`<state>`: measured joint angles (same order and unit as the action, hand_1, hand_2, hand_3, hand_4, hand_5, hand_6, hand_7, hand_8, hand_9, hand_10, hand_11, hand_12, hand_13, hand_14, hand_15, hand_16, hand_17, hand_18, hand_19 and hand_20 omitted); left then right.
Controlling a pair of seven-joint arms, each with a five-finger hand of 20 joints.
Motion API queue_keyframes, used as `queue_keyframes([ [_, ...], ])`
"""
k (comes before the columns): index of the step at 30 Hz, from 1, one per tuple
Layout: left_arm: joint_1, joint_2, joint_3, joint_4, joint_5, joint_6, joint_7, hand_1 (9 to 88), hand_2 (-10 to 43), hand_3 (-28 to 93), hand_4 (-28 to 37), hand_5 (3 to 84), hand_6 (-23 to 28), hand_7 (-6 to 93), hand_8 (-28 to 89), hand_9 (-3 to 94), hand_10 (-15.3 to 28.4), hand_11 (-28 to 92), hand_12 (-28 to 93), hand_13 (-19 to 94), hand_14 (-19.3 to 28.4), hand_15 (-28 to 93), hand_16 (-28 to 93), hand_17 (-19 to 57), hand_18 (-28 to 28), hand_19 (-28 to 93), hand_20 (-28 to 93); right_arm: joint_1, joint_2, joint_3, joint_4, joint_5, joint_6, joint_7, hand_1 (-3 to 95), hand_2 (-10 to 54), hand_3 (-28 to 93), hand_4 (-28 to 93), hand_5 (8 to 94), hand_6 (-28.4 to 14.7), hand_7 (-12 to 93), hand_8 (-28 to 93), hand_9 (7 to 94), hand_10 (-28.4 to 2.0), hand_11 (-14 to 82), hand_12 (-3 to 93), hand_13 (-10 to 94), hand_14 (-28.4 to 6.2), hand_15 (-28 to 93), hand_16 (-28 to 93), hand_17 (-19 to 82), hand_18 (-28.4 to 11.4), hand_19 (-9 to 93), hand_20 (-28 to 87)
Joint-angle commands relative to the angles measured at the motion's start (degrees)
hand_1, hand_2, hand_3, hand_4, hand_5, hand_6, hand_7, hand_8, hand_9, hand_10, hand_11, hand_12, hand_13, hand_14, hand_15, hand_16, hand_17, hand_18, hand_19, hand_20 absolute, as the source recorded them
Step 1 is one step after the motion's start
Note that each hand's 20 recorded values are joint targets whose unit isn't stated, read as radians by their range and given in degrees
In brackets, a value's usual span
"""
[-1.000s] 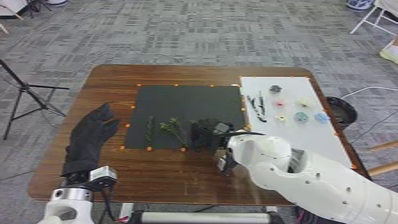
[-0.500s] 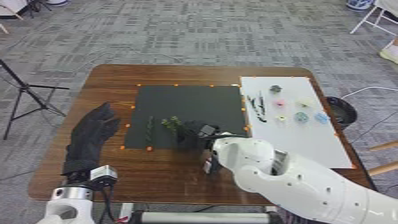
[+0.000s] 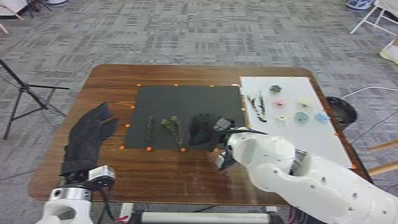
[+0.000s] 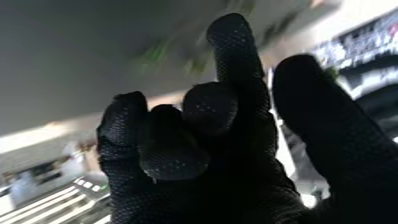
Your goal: Arrange flowers
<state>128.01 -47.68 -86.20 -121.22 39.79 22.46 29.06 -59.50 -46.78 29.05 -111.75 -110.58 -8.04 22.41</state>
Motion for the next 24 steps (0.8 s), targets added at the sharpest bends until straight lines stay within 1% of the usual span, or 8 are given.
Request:
queue_keyframes([
  [1,1.3,-0.48,-0.50,-0.86,-0.29,0.73,0.62,31.2,-5.6,69,-21.6,30.9,1.8,26.0,-11,25.4,11.7,30,20,23,14.0,39,5,-8.0,19.7,41,18,1.2,13.3,8.8,-1.4,-2.3,6.2,13.3,25.8,-5.9,76,-24,73.8,-0.2,30,-9,71.9,-12.3,61.0,52.1,68,-11.9,87,43,29,-21.5,83,48],
  [4,1.5,-0.51,-0.45,-0.95,-0.39,0.87,0.66,31.1,-5.6,69,-21.6,30.9,1.9,26.0,-11,25.4,11.7,31,20,23,14.0,39,5,-8.0,19.7,41,18,5.2,13.3,5.9,2.4,-4.8,5.8,17.0,27.0,-9.4,69,-28,73.9,-0.5,31,-8,72.3,-11.7,60.7,52.8,68,-11.5,87,44,30,-21.5,83,47],
  [6,1.3,-0.52,-0.24,-0.92,-0.46,0.97,0.85,31.0,-5.6,69,-21.7,30.9,1.8,26.0,-11,25.4,11.7,31,20,23,14.0,39,5,-8.0,19.7,41,18,7.8,11.9,3.6,5.5,-5.7,4.3,18.1,35.1,-9.5,53,-28,74.3,-0.8,32,-8,72.3,-11.7,60.6,52.7,69,-11.2,87,44,30,-21.7,84,47],
  [8,0.1,-0.19,0.44,-0.54,-0.78,0.99,1.25,31.0,-5.6,69,-21.7,30.9,1.8,26.1,-11,25.5,11.7,31,20,23,14.0,39,5,-8.0,19.7,41,18,10.5,10.1,0.0,9.0,-7.5,4.5,19.0,45.4,-9.5,24,-22,74.4,-1.0,34,-8,72.4,-11.6,60.8,52.6,69,-10.9,87,44,31,-21.7,84,47],
  [10,-1.8,0.17,1.49,0.02,-0.64,0.40,1.25,31.1,-5.5,69,-21.7,31.0,1.8,26.1,-11,25.4,11.7,31,20,24,14.0,39,5,-8.0,19.8,41,18,14.1,8.6,-4.7,12.7,-7.5,5.5,19.4,47.8,-9.5,0,-11,74.8,-0.9,36,-9,73.0,-11.4,60.8,52.7,70,-10.7,87,43,32,-21.9,84,47],
  [14,-5.3,0.64,3.80,0.96,-0.49,-0.25,1.40,31.1,-5.4,69,-21.8,31.0,1.8,26.0,-11,25.4,11.7,31,20,24,14.0,39,5,-8.0,19.8,41,18,15.6,5.5,-6.3,17.3,-7.5,3.4,18.9,50.9,-9.0,-22,-5,75.4,-0.8,36,-9,73.3,-11.2,60.9,52.9,70,-10.3,86,44,32,-21.6,85,47],
  [19,-7.4,0.70,5.36,1.66,-0.55,-0.87,1.35,30.9,-5.5,69,-21.6,31.0,1.8,26.0,-11,25.4,11.8,31,20,24,14.0,39,5,-8.0,19.8,41,18,16.8,4.6,-8.0,19.1,-6.6,3.6,18.7,48.7,-8.5,-23,-3,75.9,-0.8,36,-9,73.6,-11.1,60.8,53.0,71,-10.2,86,44,33,-21.9,85,47],
  [24,-7.6,0.82,5.42,1.68,-0.52,-0.91,1.52,31.0,-5.4,69,-21.8,31.0,1.9,25.9,-11,25.5,11.7,30,20,24,14.0,39,5,-8.0,19.8,41,18,17.1,4.9,-9.8,20.0,-6.5,2.3,18.7,46.9,-8.6,-20,-3,76.1,-0.9,36,-9,73.7,-11.1,60.7,53.0,71,-10.2,86,45,33,-22.0,85,47],
])
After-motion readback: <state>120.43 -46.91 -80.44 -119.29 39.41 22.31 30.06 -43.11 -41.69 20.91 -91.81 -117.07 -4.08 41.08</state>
